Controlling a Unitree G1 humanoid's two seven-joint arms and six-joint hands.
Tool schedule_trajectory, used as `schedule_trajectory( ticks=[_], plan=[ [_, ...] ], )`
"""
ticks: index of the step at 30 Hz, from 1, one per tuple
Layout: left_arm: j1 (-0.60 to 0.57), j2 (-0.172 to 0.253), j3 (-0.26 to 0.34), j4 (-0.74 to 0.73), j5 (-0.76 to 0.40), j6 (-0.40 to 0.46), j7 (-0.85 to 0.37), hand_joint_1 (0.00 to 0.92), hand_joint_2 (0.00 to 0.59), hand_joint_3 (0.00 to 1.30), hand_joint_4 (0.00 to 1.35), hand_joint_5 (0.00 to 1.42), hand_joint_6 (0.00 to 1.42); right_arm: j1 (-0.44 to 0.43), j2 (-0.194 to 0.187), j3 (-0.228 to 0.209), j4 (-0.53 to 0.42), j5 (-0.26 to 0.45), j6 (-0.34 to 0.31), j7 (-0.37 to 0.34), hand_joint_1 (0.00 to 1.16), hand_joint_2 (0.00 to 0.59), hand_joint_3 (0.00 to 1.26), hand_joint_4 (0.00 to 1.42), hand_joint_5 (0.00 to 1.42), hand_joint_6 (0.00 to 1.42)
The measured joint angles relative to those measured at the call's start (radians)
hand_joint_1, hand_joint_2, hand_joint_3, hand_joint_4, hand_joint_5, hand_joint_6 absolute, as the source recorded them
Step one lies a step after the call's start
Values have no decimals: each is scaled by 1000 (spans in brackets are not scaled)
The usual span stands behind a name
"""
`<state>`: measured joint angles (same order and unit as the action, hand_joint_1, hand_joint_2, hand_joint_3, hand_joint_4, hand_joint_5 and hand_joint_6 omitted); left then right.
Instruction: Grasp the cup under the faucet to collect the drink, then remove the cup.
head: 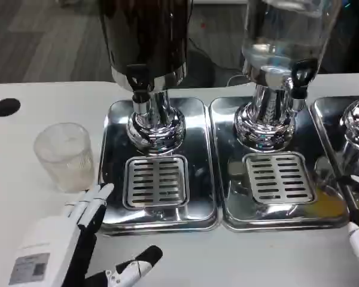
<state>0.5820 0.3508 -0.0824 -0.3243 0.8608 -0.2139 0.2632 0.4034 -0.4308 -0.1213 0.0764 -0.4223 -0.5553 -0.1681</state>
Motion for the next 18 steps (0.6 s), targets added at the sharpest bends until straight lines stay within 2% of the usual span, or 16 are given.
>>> schedule_trajectory(
  ticks=[18],
  plan=[
    [22, -5, 1, -8, -5, 0, 6, 89, 125, 145, 42, 126, 409, 17, 0, 0, -6, 18, -2, 4, 553, 568, 253, 168, 194, 64]
  ],
)
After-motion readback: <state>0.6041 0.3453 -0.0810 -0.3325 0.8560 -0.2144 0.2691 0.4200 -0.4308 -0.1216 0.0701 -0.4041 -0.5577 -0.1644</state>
